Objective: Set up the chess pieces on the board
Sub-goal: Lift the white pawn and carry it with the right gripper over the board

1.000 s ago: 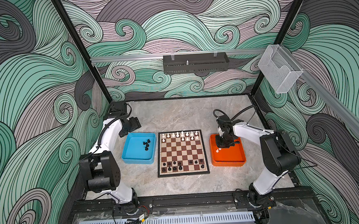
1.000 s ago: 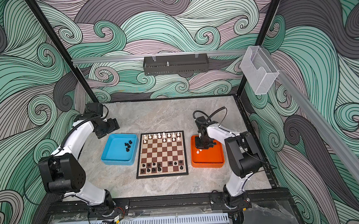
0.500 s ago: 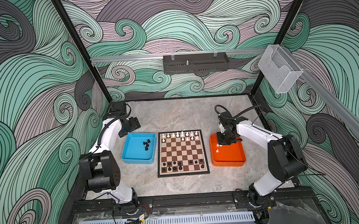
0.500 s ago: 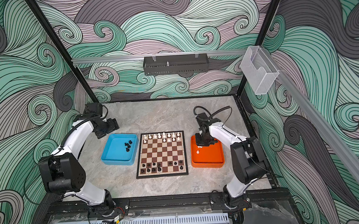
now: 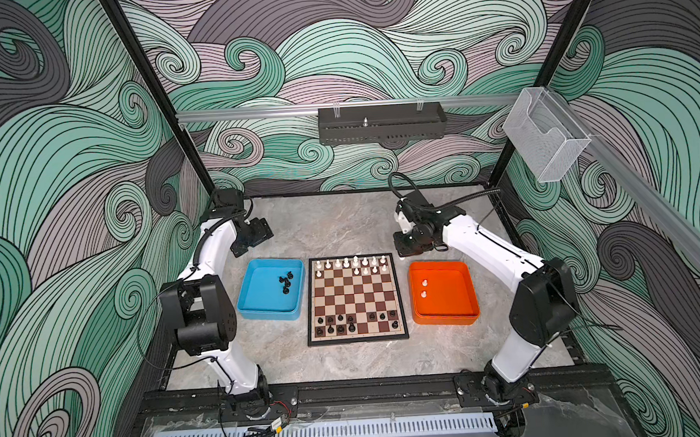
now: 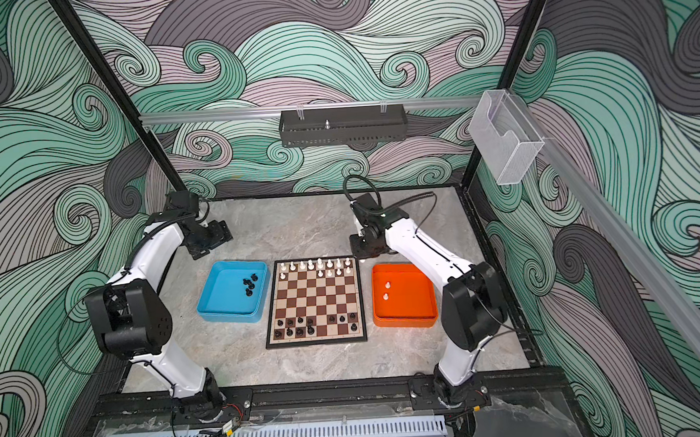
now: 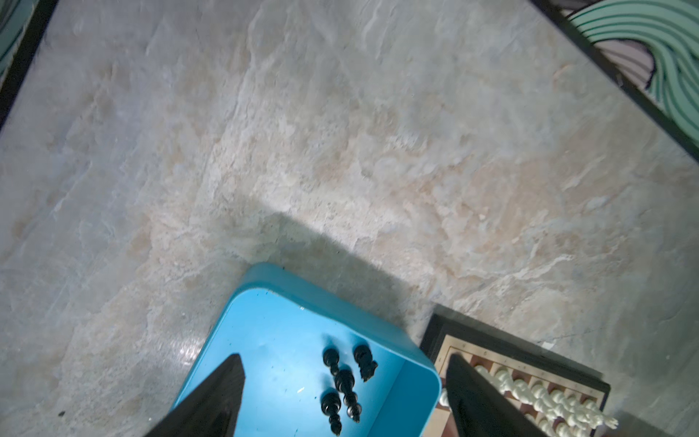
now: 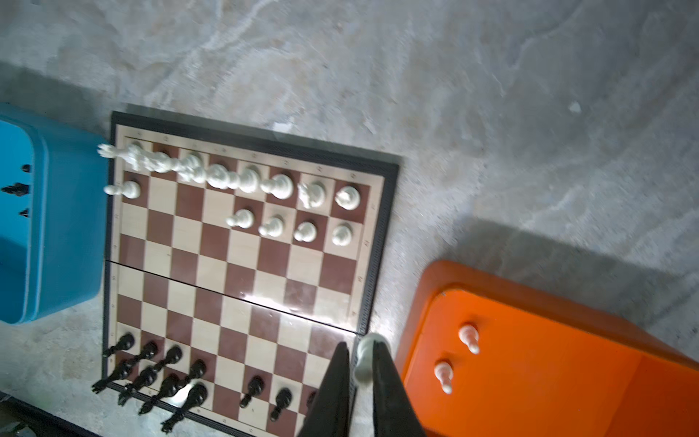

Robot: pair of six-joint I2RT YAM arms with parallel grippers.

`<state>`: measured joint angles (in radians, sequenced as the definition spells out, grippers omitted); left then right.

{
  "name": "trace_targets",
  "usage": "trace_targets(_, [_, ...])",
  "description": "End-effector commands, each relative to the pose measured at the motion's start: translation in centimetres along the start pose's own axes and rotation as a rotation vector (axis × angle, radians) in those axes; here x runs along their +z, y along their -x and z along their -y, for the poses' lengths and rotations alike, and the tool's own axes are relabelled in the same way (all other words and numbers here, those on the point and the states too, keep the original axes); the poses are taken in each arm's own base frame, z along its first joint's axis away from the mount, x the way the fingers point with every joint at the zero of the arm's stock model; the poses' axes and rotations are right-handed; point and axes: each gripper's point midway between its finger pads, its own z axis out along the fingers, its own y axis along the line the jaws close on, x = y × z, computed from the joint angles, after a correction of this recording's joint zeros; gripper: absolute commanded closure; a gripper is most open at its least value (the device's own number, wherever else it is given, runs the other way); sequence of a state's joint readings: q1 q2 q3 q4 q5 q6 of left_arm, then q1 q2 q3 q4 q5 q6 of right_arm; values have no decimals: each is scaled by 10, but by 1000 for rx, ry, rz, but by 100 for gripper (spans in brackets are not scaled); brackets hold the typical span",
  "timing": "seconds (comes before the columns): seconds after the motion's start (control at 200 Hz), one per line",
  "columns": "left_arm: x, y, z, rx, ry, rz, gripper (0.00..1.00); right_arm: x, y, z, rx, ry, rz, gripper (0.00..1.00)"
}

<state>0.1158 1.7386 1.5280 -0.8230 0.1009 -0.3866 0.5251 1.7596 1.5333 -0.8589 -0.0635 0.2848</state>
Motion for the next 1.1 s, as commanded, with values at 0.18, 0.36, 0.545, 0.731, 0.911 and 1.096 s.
trace_targets(0.18, [11, 3, 1, 28, -51, -10, 14, 31, 9, -68, -117, 33, -63, 85])
trace_targets(0.36, [15, 5, 1, 7, -100, -27, 14, 37, 10, -63, -111, -2, -68, 85])
trace_targets(0.545, [18, 4, -2, -9, -105, -38, 14, 31, 11, -48, -92, -18, -61, 85])
trace_targets(0.731, [19, 3, -2, -10, -103, -40, 14, 26, 8, -22, -51, -34, -66, 83])
trace_targets(0.911, [19, 3, -3, -12, -102, -42, 14, 26, -6, 7, -29, -64, -94, 82])
trace_targets(1.096, [19, 3, -2, -12, -103, -41, 14, 35, -20, 22, -50, -48, -123, 80])
